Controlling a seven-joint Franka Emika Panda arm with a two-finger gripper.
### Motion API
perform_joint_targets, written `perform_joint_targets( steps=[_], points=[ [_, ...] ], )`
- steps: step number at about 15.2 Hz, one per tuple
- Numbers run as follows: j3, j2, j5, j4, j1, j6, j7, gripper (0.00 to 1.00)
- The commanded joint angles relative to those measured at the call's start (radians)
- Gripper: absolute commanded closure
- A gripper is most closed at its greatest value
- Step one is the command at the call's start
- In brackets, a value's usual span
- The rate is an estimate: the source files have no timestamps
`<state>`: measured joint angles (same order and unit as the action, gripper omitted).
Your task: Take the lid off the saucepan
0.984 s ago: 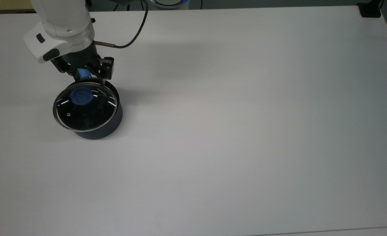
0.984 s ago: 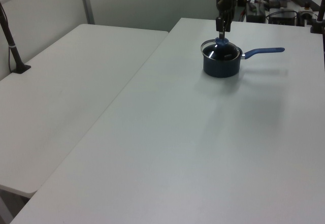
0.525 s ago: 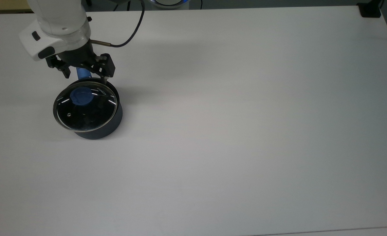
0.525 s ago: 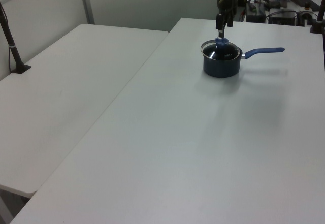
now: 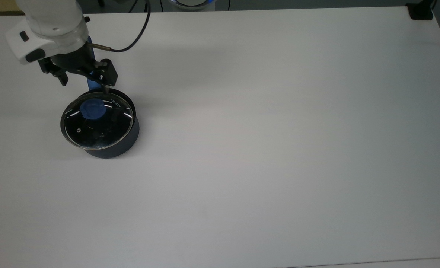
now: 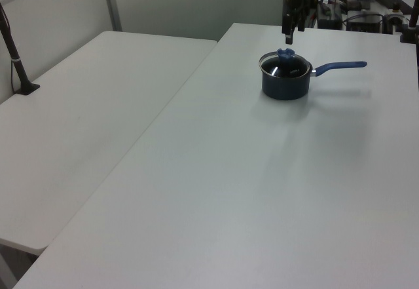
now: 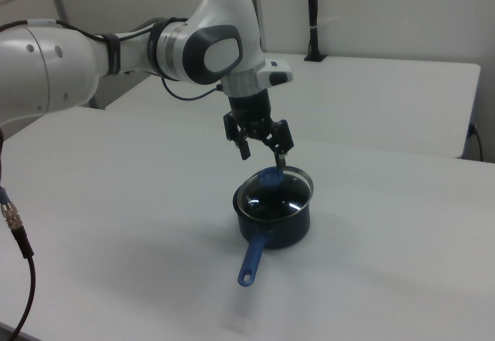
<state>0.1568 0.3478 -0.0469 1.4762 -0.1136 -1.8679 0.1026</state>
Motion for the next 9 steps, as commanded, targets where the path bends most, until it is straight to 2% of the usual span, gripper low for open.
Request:
perform_joint_targets(
  steps=[1, 9],
  points=[
    [0.0, -0.018, -0.002, 0.019, -0.006, -0.023, -0.001, 0.0],
    [-0.01, 0.025, -0.002, 0.033, 0.012, -0.068, 0.043, 0.0]
  ],
)
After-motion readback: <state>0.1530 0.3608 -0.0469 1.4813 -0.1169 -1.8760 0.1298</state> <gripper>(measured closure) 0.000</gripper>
